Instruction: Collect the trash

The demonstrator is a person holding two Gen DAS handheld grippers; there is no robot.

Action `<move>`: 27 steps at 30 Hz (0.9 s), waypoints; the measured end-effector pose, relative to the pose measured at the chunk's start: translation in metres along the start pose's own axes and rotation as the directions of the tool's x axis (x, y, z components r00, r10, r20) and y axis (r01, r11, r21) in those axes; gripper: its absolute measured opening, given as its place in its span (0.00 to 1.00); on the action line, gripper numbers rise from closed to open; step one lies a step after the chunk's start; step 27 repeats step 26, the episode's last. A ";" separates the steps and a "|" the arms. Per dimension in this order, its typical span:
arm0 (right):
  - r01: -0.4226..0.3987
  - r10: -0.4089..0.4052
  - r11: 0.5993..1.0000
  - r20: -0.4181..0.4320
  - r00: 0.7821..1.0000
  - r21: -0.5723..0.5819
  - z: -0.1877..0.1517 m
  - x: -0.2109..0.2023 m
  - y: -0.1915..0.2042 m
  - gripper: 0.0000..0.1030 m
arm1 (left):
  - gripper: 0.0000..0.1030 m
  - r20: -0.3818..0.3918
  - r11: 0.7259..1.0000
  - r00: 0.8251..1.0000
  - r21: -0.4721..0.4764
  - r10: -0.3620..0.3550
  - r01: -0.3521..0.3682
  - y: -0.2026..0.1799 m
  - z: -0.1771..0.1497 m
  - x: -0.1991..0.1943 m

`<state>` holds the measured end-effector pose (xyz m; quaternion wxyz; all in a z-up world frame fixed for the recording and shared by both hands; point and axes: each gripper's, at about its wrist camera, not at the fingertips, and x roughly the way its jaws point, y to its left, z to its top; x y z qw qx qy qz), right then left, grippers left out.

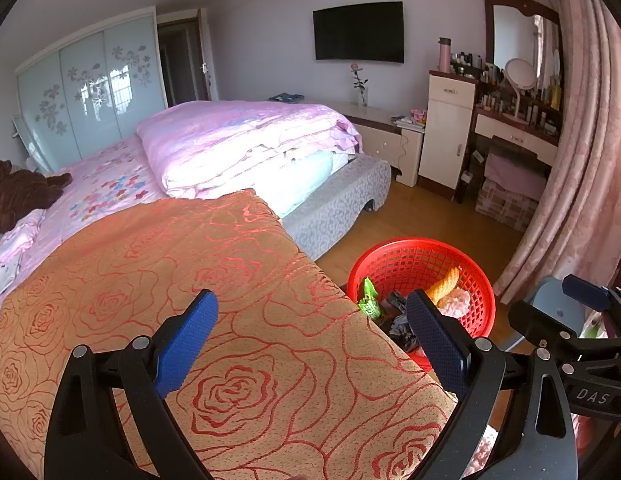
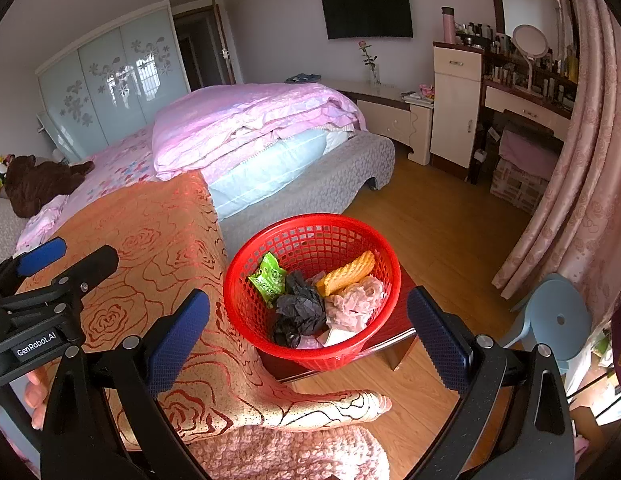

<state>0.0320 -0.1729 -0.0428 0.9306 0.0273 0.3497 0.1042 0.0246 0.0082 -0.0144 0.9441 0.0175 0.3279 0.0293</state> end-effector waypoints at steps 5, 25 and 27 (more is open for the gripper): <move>0.000 0.000 1.000 0.001 1.000 0.000 0.002 0.000 -0.001 0.93 | 0.89 -0.001 1.000 1.000 -0.001 -0.001 0.001 -0.001 0.000 0.000; -0.071 0.065 0.991 -0.062 0.996 -0.109 -0.027 0.018 0.042 0.93 | 0.89 0.009 0.985 0.992 -0.119 0.129 -0.127 0.080 -0.006 -0.022; -0.090 0.080 0.987 -0.077 0.994 -0.130 -0.030 0.021 0.053 0.93 | 0.89 0.001 0.980 0.989 -0.136 0.148 -0.146 0.091 -0.009 -0.022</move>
